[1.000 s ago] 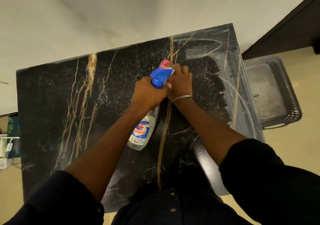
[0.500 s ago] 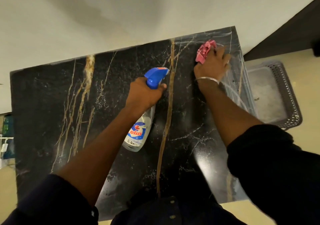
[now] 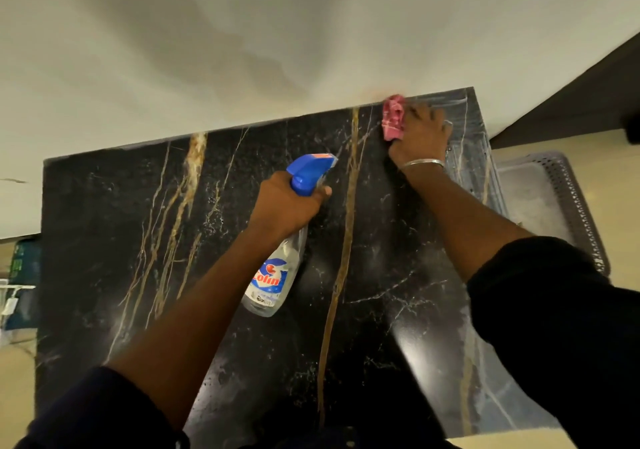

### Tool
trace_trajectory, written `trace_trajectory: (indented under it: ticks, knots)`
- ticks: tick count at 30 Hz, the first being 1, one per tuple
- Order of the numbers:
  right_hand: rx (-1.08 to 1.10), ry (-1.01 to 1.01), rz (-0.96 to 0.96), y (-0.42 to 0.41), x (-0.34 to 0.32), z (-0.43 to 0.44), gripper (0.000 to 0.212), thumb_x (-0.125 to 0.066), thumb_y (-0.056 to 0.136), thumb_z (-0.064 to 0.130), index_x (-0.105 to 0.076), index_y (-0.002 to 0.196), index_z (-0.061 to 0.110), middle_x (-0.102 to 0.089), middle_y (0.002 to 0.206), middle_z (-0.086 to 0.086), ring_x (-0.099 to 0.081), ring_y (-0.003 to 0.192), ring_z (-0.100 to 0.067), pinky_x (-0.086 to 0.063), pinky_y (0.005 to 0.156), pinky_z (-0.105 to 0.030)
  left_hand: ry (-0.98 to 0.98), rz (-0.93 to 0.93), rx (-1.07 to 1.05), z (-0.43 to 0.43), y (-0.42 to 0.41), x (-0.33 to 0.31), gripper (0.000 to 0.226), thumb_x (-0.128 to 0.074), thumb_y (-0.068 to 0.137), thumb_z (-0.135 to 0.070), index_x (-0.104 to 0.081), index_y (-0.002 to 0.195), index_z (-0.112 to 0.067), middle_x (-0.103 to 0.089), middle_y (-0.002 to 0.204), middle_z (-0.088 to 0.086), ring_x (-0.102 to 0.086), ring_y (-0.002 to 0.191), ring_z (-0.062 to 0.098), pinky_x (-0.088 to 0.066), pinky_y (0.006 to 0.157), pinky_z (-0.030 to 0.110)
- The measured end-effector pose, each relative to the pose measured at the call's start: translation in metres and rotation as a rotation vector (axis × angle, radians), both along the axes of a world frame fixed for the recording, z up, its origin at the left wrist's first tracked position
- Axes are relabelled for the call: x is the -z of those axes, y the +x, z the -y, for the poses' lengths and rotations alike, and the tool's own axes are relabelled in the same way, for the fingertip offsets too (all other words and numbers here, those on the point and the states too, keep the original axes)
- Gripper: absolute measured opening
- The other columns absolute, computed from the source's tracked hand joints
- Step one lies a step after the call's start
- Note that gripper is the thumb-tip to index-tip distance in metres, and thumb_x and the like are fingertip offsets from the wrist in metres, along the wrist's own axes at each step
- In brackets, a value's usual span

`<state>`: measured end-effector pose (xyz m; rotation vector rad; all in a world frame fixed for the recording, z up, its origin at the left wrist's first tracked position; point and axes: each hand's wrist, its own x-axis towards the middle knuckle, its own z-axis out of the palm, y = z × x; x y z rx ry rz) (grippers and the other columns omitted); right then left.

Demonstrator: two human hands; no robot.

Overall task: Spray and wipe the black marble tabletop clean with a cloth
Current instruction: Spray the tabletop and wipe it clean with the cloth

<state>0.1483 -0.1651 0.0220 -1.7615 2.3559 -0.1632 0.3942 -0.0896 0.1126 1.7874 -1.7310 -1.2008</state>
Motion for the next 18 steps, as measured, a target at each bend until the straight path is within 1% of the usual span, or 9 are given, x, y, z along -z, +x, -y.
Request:
trace_trajectory:
  ticks: [2, 4, 6, 7, 9, 11, 14, 16, 18]
  knots:
    - [0.063, 0.056, 0.008, -0.015, 0.000, -0.009, 0.060, -0.057, 0.069, 0.021, -0.053, 0.128, 0.014, -0.050, 0.131, -0.013, -0.043, 0.122, -0.042, -0.039, 0.098, -0.050, -0.008, -0.029, 0.019, -0.009, -0.001, -0.004, 0.018, -0.070, 0.083, -0.024, -0.061, 0.090, -0.009, -0.063, 0.072, 0.005, -0.056, 0.061, 0.009, -0.045, 0.059, 0.008]
    - [0.078, 0.058, 0.142, -0.016, -0.006, -0.024, 0.045, -0.050, 0.069, 0.027, -0.060, 0.110, 0.010, -0.059, 0.112, -0.013, -0.054, 0.107, -0.037, -0.047, 0.086, -0.040, 0.013, -0.070, 0.063, -0.019, -0.003, -0.008, 0.016, -0.070, 0.083, -0.021, -0.064, 0.091, -0.008, -0.067, 0.078, 0.007, -0.061, 0.068, 0.013, -0.047, 0.064, 0.011]
    - [0.191, 0.005, 0.528, -0.002, -0.020, -0.053, 0.021, -0.056, 0.082, 0.026, -0.062, 0.097, 0.012, -0.063, 0.093, -0.007, -0.060, 0.087, -0.026, -0.050, 0.073, -0.035, 0.042, -0.095, 0.102, -0.030, -0.004, -0.011, 0.013, -0.071, 0.083, -0.020, -0.065, 0.091, -0.010, -0.068, 0.082, 0.007, -0.064, 0.074, 0.014, -0.049, 0.070, 0.018]
    - [0.285, 0.007, 0.755, 0.007, -0.024, -0.071, 0.013, -0.061, 0.087, 0.023, -0.063, 0.097, 0.015, -0.064, 0.091, -0.004, -0.061, 0.084, -0.022, -0.051, 0.073, -0.035, 0.049, -0.097, 0.107, -0.036, -0.004, -0.013, 0.014, -0.071, 0.082, -0.020, -0.065, 0.091, -0.011, -0.068, 0.083, 0.007, -0.064, 0.076, 0.015, -0.050, 0.071, 0.021]
    - [0.548, 0.065, 1.202, 0.029, -0.032, -0.109, 0.020, -0.066, 0.087, 0.017, -0.065, 0.107, 0.016, -0.068, 0.093, -0.003, -0.065, 0.087, -0.022, -0.053, 0.078, -0.037, 0.064, -0.093, 0.099, -0.048, -0.003, -0.018, 0.019, -0.072, 0.082, -0.022, -0.065, 0.095, -0.010, -0.069, 0.088, 0.008, -0.065, 0.081, 0.017, -0.052, 0.074, 0.024]
    - [0.773, 0.166, 1.538, 0.045, -0.036, -0.144, 0.027, -0.067, 0.087, 0.015, -0.065, 0.113, 0.008, -0.070, 0.094, -0.008, -0.066, 0.084, -0.025, -0.056, 0.072, -0.039, 0.091, -0.081, 0.082, -0.060, 0.000, -0.024, 0.027, -0.072, 0.082, -0.024, -0.063, 0.102, -0.008, -0.068, 0.094, 0.010, -0.065, 0.087, 0.019, -0.052, 0.081, 0.027]
    - [0.888, 0.243, 1.782, 0.064, -0.049, -0.178, 0.018, -0.062, 0.089, 0.018, -0.066, 0.105, 0.009, -0.072, 0.083, -0.008, -0.065, 0.079, -0.024, -0.056, 0.071, -0.042, 0.097, -0.104, 0.059, -0.077, 0.008, -0.028, 0.033, -0.073, 0.081, -0.027, -0.062, 0.106, -0.009, -0.068, 0.095, 0.011, -0.065, 0.089, 0.022, -0.053, 0.082, 0.027]
    - [0.904, 0.227, 1.892, 0.072, -0.057, -0.191, 0.022, -0.059, 0.089, 0.018, -0.065, 0.107, 0.006, -0.072, 0.082, -0.009, -0.065, 0.080, -0.025, -0.052, 0.076, -0.045, 0.087, -0.105, 0.033, -0.086, 0.012, -0.030, 0.036, -0.074, 0.080, -0.028, -0.063, 0.108, -0.009, -0.069, 0.097, 0.011, -0.066, 0.090, 0.022, -0.050, 0.078, 0.021]
    - [0.888, 0.233, 1.945, 0.079, -0.065, -0.196, 0.025, -0.057, 0.089, 0.018, -0.065, 0.108, 0.004, -0.073, 0.085, -0.009, -0.066, 0.080, -0.026, -0.051, 0.076, -0.044, 0.075, -0.089, 0.019, -0.094, 0.016, -0.029, 0.039, -0.075, 0.079, -0.031, -0.064, 0.109, -0.009, -0.069, 0.097, 0.011, -0.066, 0.090, 0.023, -0.050, 0.077, 0.021]
